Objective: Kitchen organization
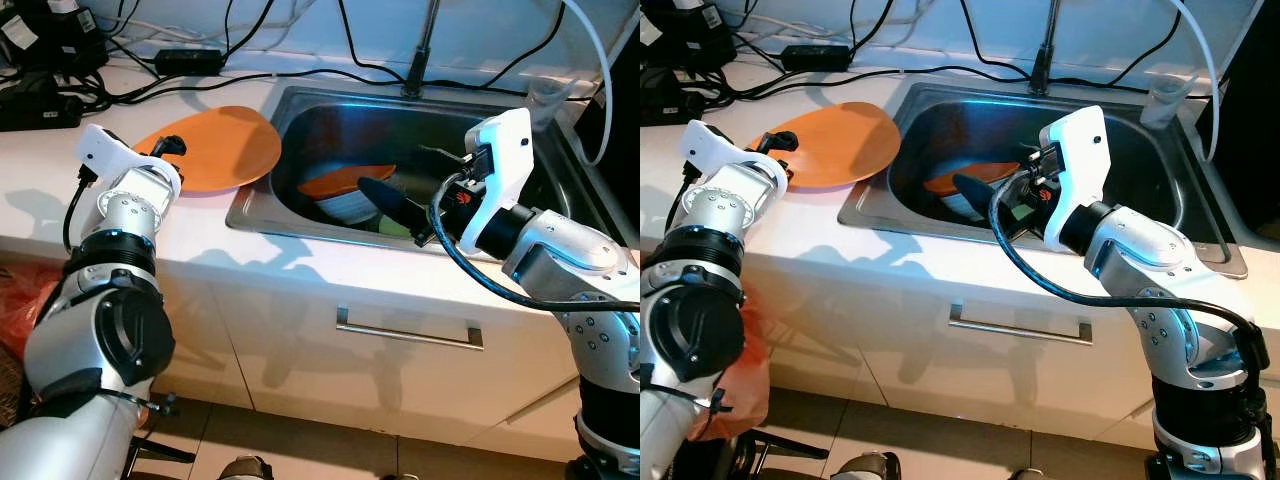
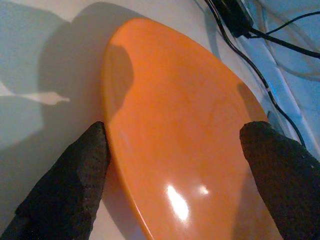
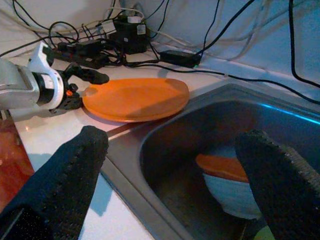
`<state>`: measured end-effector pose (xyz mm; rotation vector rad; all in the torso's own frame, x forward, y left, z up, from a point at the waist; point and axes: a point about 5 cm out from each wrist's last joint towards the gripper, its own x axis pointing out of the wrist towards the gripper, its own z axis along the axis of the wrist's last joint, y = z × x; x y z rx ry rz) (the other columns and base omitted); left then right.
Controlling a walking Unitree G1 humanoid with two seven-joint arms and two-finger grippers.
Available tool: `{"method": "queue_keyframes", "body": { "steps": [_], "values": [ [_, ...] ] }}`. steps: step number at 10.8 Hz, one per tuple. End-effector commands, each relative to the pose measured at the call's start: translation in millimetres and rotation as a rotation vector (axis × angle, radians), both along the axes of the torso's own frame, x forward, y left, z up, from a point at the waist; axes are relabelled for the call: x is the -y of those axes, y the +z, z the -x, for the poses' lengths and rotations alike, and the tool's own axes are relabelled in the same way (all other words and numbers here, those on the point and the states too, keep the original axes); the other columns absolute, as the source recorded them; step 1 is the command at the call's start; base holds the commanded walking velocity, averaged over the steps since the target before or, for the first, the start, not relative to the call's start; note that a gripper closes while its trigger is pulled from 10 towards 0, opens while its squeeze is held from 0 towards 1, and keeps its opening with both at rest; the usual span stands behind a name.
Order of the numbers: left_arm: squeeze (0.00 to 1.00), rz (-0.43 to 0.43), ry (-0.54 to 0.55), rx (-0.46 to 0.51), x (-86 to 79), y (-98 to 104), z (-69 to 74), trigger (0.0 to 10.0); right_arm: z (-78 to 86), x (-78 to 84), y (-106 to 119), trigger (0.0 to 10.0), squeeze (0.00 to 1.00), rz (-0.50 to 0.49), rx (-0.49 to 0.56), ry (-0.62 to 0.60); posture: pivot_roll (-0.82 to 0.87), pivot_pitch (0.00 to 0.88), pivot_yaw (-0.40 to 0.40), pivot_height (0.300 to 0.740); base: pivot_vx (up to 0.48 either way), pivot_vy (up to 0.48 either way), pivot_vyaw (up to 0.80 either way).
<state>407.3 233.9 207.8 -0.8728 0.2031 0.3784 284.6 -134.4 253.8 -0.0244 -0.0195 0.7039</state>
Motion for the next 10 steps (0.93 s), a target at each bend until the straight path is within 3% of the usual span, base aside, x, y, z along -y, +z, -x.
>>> {"method": "queue_keyframes", "body": {
  "steps": [1, 4, 5, 6, 10],
  "values": [
    [0.00, 0.034, -0.009, -0.065, 3.0, -10.2, 1.5, 10.0, 3.5, 1.3, 2.7, 10.0, 0.00, 0.003, 0.012, -0.005, -0.05, 0.073, 0.039, 0.740, 0.000, 0.000, 0.00],
    [0.00, 0.058, -0.007, -0.089, 0.7, -10.5, 1.9, 10.0, 6.0, 0.5, 0.3, 10.0, 0.00, -0.005, 0.006, -0.015, -0.06, 0.084, 0.055, 0.740, 0.000, 0.000, 0.00],
    [0.00, 0.052, 0.010, -0.079, -2.8, -9.7, 2.1, 3.9, 6.9, 1.6, -0.6, 10.0, 0.00, -0.007, 0.003, -0.023, -0.06, 0.088, 0.058, 0.740, 0.000, 0.000, 0.00],
    [0.00, 0.052, 0.015, -0.077, -4.7, -10.4, 2.7, 0.0, 7.7, 2.3, -0.8, 10.0, 0.00, -0.007, 0.002, -0.028, -0.07, 0.091, 0.060, 0.740, 0.000, 0.000, 0.00],
    [0.00, 0.062, 0.019, -0.080, -5.0, -13.7, 3.4, 0.0, 8.6, 4.1, -1.1, 10.0, 0.00, -0.006, -0.001, -0.039, -0.07, 0.095, 0.059, 0.740, 0.000, 0.000, 0.00]
  ]
}}
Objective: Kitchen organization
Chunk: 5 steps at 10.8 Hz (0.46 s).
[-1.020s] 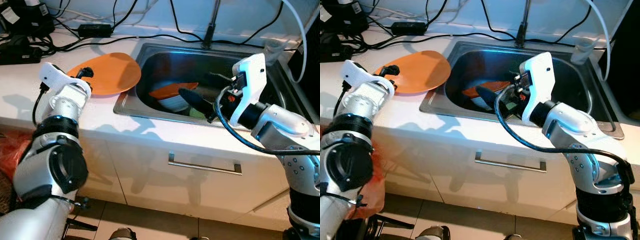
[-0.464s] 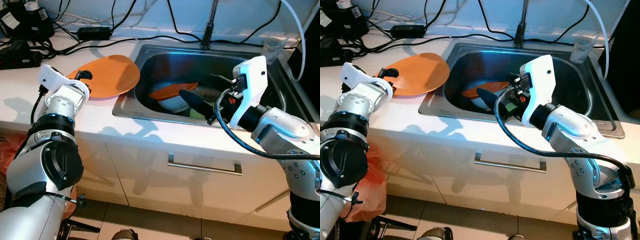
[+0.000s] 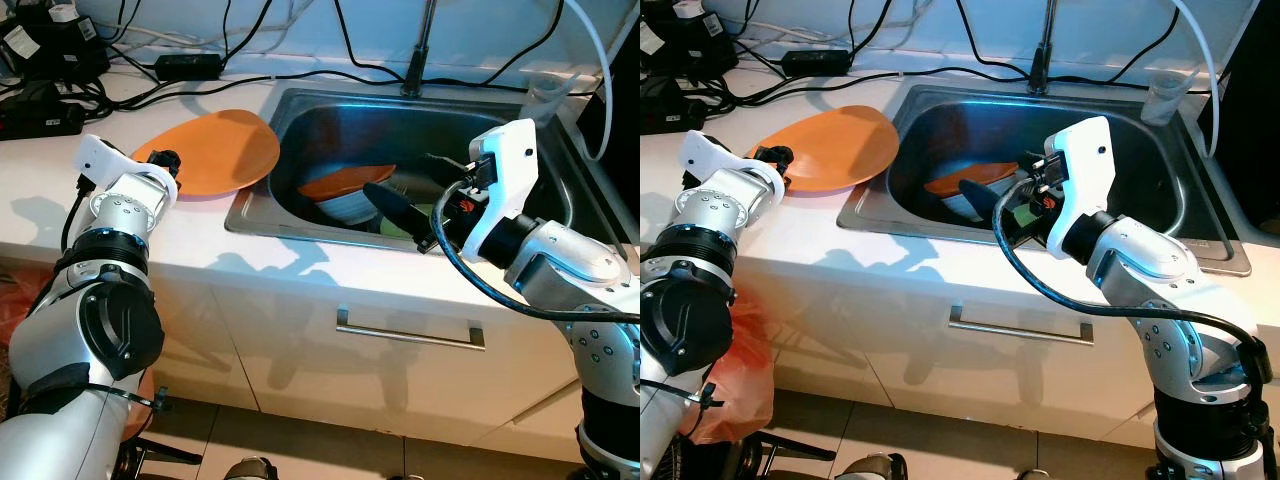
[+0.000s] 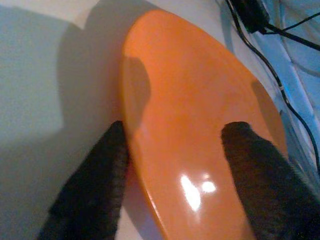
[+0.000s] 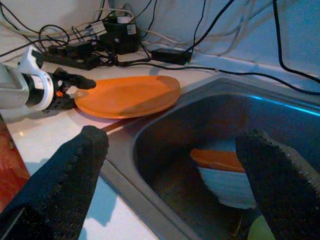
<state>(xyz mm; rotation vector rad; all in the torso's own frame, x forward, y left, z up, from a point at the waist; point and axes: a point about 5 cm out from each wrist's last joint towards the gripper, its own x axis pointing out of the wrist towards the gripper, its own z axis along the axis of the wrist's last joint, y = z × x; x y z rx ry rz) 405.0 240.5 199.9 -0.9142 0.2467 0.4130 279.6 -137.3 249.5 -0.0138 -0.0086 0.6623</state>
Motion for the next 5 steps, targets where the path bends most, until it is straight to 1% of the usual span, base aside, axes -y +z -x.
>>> {"method": "queue_keyframes", "body": {
  "steps": [1, 5],
  "values": [
    [0.00, 0.020, 0.004, -0.032, 0.7, -6.0, 1.3, 0.0, 3.4, 1.5, 3.0, 10.0, 0.00, 0.001, 0.011, 0.001, -0.07, 0.095, 0.058, 0.740, 0.000, 0.000, 0.00],
    [0.00, 0.022, -0.011, -0.033, 4.9, -8.5, 0.8, 0.0, 5.2, 0.8, 2.5, 10.0, 0.00, 0.002, 0.004, 0.015, -0.07, 0.097, 0.057, 0.740, 0.000, 0.000, 0.00]
  ]
}}
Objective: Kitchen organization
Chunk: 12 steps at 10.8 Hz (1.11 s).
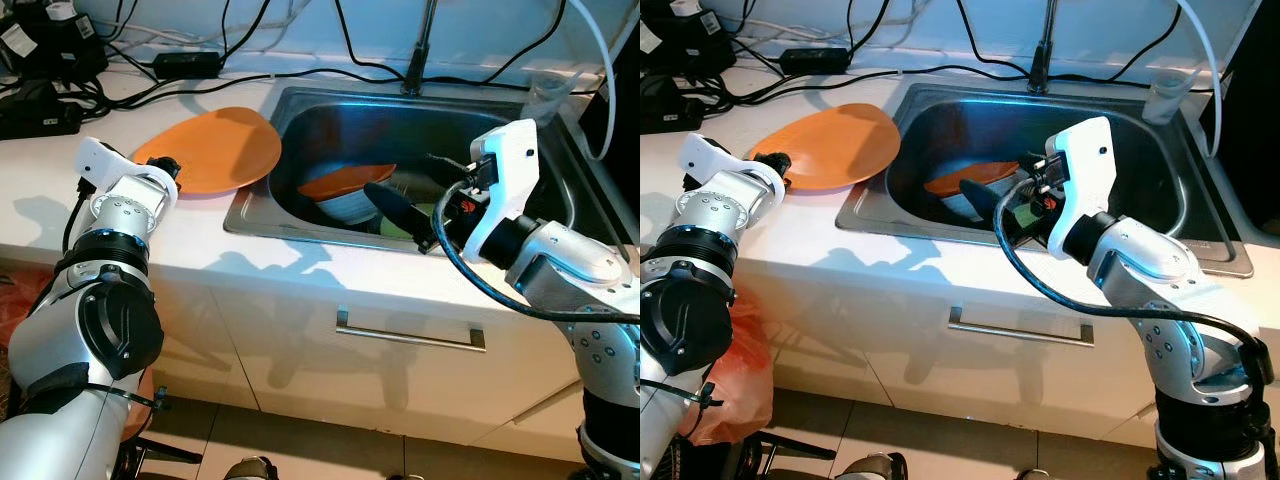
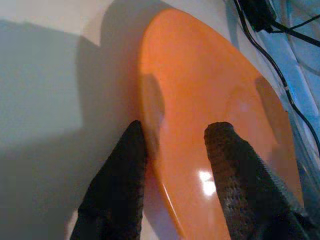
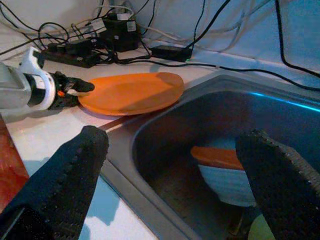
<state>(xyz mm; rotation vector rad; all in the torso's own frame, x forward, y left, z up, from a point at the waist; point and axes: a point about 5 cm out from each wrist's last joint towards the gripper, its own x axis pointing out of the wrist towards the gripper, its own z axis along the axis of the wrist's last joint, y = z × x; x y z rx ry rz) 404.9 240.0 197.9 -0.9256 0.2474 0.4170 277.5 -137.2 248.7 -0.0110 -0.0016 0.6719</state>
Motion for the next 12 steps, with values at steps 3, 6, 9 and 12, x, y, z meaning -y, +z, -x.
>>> {"method": "queue_keyframes", "body": {
  "steps": [3, 6, 9, 12],
  "values": [
    [0.00, 0.015, -0.021, -0.036, 5.1, -9.0, 1.0, 0.0, 8.9, -4.3, 2.2, 10.0, 0.00, 0.001, 0.000, 0.064, -0.08, 0.103, 0.053, 0.740, 0.000, 0.000, 0.00],
    [0.00, 0.024, -0.009, -0.032, 3.9, -9.2, 1.3, 0.0, 9.5, -3.9, 2.3, 10.0, 0.00, 0.002, -0.001, 0.061, -0.08, 0.105, 0.053, 0.740, 0.000, 0.000, 0.00],
    [0.00, 0.029, 0.004, -0.020, 3.4, -8.6, 1.1, 0.0, 9.3, -2.9, 2.4, 10.0, 0.00, 0.005, -0.001, 0.054, -0.08, 0.105, 0.053, 0.740, 0.000, 0.000, 0.00],
    [0.00, 0.012, 0.034, -0.006, -1.1, -6.2, 1.5, 0.0, 8.7, -2.0, 2.4, 10.0, 0.00, 0.007, 0.000, 0.050, -0.08, 0.105, 0.051, 0.740, 0.000, 0.000, 0.00]
  ]
}}
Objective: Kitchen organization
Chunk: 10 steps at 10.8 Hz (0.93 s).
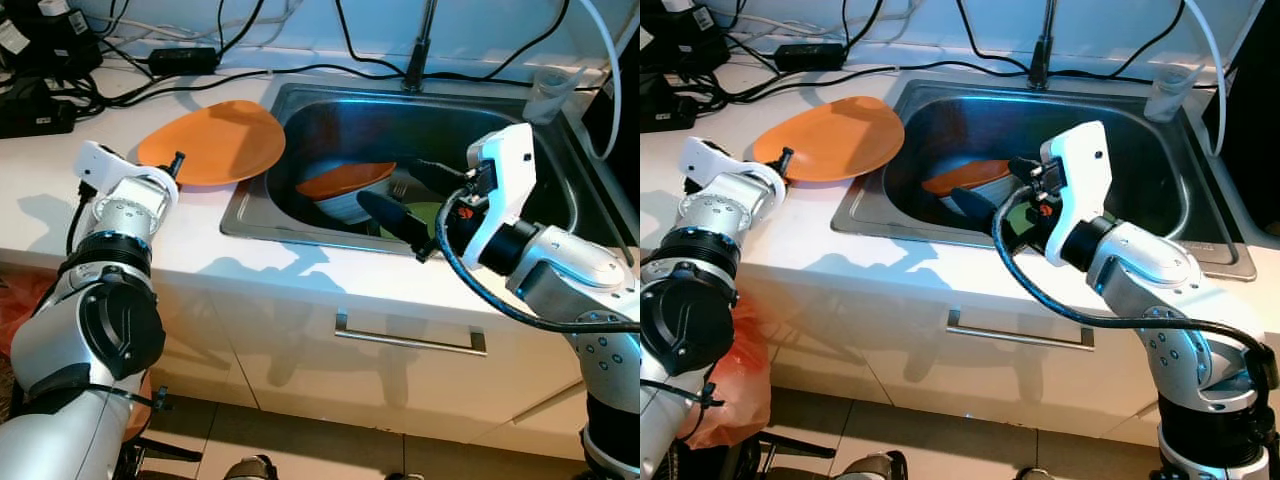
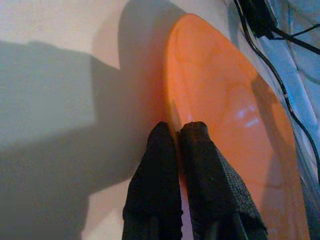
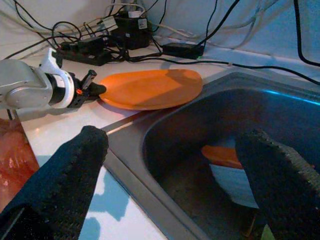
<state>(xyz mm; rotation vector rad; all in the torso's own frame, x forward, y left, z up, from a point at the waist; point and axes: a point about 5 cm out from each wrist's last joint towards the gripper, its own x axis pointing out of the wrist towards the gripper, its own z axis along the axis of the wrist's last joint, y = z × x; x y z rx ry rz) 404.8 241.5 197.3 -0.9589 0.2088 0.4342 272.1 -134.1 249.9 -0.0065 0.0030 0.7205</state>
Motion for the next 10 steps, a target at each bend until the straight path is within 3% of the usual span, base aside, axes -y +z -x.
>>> {"method": "queue_keyframes", "body": {
  "steps": [1, 3, 5, 7, 10],
  "values": [
    [0.00, -0.019, 0.022, -0.028, -3.4, -5, 2.2, 0.0, 3.3, 1.3, 1, 10.0, 0.00, 0.010, 0.007, -0.001, -0.08, 0.105, 0.051, 0.740, 0.000, 0.000, 0.00],
    [0.00, -0.070, 0.053, 0.012, -8.2, 3, 1.3, 0.0, 2.8, 2.4, 1, 10.0, 0.00, 0.012, 0.009, -0.007, -0.08, 0.101, 0.051, 0.740, 0.000, 0.000, 0.00],
    [0.00, -0.113, 0.017, 0.073, -0.8, 14, -3.0, 0.0, 2.0, 2.6, 1, 10.0, 0.00, 0.012, 0.010, -0.007, -0.08, 0.097, 0.047, 0.740, 0.000, 0.000, 0.00],
    [0.00, -0.068, 0.004, 0.093, 9.0, 5, -3.3, 0.0, 1.1, 2.8, 1, 10.0, 0.00, 0.014, 0.010, -0.006, -0.08, 0.097, 0.040, 0.740, 0.000, 0.000, 0.00],
    [0.00, 0.065, -0.016, 0.142, 24.5, -6, -3.9, 0.0, 0.1, 3.6, 1, 10.0, 0.00, 0.019, 0.010, -0.006, -0.08, 0.094, 0.035, 0.740, 0.000, 0.000, 0.00]
  ]
}}
